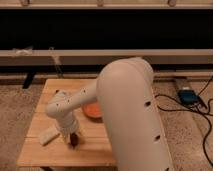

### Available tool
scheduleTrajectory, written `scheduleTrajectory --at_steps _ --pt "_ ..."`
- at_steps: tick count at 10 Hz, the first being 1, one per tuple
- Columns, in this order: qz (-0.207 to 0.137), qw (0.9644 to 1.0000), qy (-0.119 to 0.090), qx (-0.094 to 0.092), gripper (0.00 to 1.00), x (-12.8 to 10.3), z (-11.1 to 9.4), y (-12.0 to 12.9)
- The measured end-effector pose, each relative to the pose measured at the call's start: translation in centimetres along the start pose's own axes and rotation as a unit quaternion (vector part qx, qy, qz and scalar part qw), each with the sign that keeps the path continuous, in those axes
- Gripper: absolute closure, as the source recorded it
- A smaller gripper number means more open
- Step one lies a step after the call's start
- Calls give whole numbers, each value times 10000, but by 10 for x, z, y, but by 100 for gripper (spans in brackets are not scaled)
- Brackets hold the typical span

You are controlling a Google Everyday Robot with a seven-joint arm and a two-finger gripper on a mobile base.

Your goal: Place the pepper in the ceramic bowl

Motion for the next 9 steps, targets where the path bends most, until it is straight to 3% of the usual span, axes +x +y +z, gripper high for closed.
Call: scheduleTrajectory --at_steps 3,4,5,6,9 --pt "-194 9998 79 49 68 2 3 7" --pt "-299 9995 135 22 88 4 -6 11" --pt "-355 9993 137 -9 96 6 -14 15" --pt "-427 9990 116 -77 100 10 -28 19" --pt "-607 9974 -134 -357 100 21 -75 21"
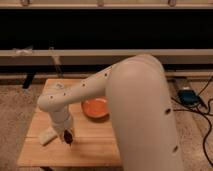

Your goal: Place the pepper in the ceramic bowl

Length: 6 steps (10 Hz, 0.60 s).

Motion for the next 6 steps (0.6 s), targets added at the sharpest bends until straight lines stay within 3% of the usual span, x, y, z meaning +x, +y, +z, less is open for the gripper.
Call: scheduleTrajectory --at_steps 3,6 --pt "-3 9983 -457 -354 100 -1 -69 -15" --pt "-52 9953 -878 -399 100 -29 -114 -51"
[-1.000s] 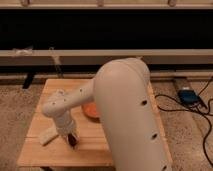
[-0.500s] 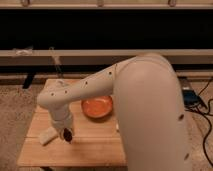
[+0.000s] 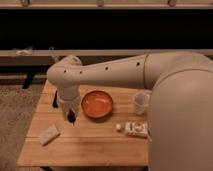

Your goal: Place the pepper in the ceramic bowl

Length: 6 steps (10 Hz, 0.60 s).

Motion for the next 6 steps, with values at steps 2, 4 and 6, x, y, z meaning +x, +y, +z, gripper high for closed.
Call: scheduleTrajectory --at_steps 2,4,6 --pt "69 9998 -134 93 99 -35 -10 -40" --pt "114 9997 -121 179 87 -63 -8 -68" --pt "256 9992 -55 291 65 -90 1 -101"
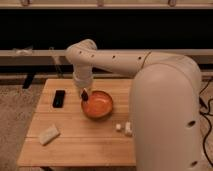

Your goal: Place the pepper in the ceramic bowl

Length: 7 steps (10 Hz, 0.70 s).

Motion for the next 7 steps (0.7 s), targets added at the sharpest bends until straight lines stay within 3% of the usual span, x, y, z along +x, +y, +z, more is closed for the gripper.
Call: scheduleTrajectory --at_steps 2,5,7 --pt "169 9997 169 109 45 -14 20 -15" --pt "404 9976 490 272 20 -11 47 -30" --pt "452 9964 617 364 20 -6 63 -29"
